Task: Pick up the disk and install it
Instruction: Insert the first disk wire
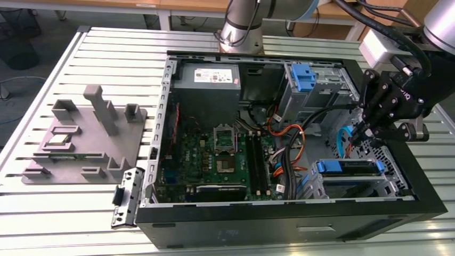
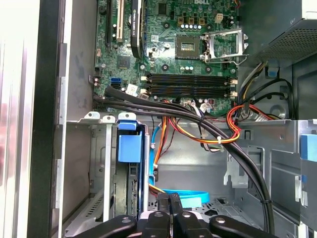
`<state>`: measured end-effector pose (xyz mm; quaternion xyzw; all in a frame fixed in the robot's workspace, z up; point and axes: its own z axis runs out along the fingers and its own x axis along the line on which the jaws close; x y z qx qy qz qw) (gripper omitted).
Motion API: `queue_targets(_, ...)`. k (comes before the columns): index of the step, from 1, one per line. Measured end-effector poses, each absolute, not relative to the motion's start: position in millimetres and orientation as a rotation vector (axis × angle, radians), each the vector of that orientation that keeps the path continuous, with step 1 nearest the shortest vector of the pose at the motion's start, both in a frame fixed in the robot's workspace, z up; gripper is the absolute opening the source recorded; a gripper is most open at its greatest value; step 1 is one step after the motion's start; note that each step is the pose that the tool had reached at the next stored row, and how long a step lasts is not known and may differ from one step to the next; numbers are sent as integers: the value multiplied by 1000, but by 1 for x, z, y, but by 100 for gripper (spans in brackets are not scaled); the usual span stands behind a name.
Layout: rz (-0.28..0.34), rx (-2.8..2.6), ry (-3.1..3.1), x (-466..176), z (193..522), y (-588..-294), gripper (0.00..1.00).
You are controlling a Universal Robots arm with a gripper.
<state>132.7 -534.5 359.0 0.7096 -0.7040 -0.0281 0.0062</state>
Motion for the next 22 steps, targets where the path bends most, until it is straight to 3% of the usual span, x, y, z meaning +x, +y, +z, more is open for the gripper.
queue_targets(10, -87, 2220, -2203, 133, 359, -535, 13)
queue_targets(14, -87, 2220, -2203, 133, 359, -535, 27)
queue_targets(22, -58, 2207, -2191, 133, 355, -535, 27)
